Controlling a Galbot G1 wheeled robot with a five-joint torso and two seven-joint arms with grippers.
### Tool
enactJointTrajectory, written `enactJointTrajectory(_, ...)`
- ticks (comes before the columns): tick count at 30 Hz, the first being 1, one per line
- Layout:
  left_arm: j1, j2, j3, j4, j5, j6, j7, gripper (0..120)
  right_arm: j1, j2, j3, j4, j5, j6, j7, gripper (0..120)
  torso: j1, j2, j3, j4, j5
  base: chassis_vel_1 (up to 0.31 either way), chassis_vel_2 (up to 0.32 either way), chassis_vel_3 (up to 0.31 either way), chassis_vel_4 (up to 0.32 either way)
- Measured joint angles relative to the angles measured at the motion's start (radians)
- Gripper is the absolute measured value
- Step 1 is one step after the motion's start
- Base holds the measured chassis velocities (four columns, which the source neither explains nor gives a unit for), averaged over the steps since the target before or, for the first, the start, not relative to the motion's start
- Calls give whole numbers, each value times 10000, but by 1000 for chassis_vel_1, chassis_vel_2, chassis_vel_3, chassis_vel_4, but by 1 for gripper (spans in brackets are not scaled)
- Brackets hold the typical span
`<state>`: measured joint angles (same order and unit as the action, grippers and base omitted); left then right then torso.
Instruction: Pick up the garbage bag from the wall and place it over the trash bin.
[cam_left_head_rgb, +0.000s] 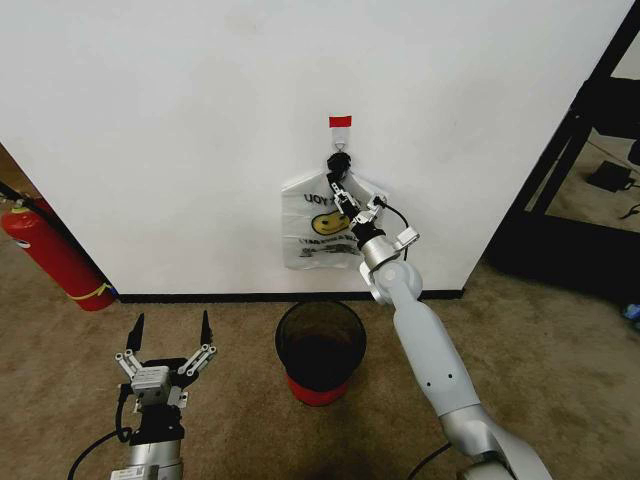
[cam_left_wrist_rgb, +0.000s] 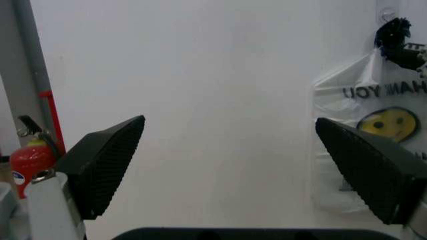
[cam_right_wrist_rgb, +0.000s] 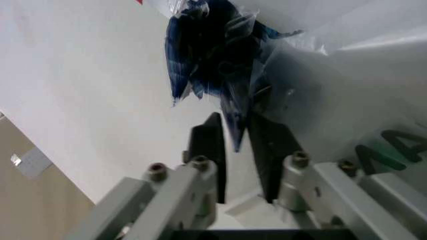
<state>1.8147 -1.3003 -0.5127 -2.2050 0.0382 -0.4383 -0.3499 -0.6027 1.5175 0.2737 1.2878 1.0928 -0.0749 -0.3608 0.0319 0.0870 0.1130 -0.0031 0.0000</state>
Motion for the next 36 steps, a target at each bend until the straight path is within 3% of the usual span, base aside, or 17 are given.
enactJointTrajectory(4,-1,-11,12,-11,3,-6,1,100,-34,-1,19,13,-5,4,29,0,0,0,0,0,0,0,0,0,0)
enactJointTrajectory(19,7,-18,78,-31,70,-100,7,100,-466,-193,-47,702,-20,118,381,0,0,0,0,0,0,0,0,0,0)
enactJointTrajectory(36,-176,-4,299,157,52,-108,-7,100,-2870,-723,-307,2934,-522,177,459,0,0,0,-1,1,1,0,0,0,0)
